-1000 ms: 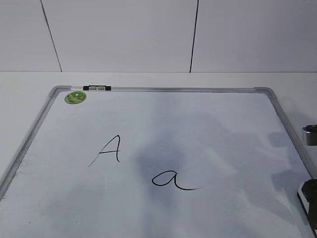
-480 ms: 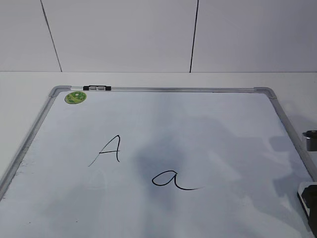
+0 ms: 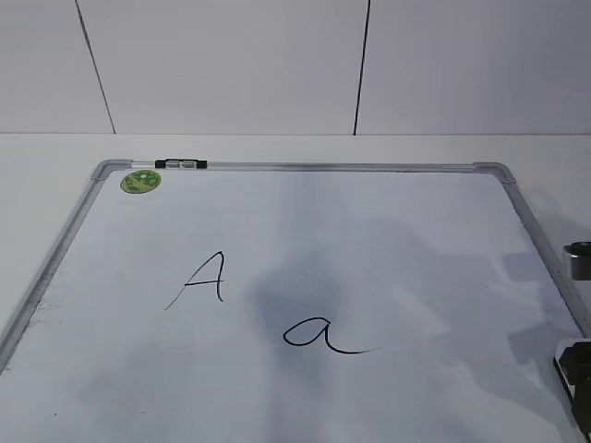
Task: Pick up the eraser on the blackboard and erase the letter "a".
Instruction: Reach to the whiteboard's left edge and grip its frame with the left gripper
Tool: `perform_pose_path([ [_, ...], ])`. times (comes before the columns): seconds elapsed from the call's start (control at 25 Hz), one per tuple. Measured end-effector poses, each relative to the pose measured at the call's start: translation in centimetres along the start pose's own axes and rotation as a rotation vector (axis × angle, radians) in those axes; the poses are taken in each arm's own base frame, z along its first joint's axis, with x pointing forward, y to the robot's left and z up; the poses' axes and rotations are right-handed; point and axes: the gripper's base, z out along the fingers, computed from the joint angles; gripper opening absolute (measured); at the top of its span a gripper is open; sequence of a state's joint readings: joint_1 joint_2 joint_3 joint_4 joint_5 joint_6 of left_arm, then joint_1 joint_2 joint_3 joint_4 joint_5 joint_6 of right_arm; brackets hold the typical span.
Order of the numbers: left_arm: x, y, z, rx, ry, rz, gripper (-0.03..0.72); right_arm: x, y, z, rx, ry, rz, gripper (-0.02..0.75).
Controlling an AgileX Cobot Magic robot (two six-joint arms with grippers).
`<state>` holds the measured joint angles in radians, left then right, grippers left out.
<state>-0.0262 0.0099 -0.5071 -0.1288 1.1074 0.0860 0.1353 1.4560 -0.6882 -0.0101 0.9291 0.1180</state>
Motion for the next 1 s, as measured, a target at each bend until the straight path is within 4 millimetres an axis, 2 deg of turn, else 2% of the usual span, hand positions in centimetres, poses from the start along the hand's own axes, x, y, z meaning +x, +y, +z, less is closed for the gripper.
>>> perform_pose_path([
  [1.0,0.0,0.0,0.0,0.0,0.0,0.0,0.235,-0.25,-0.01,0.0,0.001,-0.027,0.001,0.571],
])
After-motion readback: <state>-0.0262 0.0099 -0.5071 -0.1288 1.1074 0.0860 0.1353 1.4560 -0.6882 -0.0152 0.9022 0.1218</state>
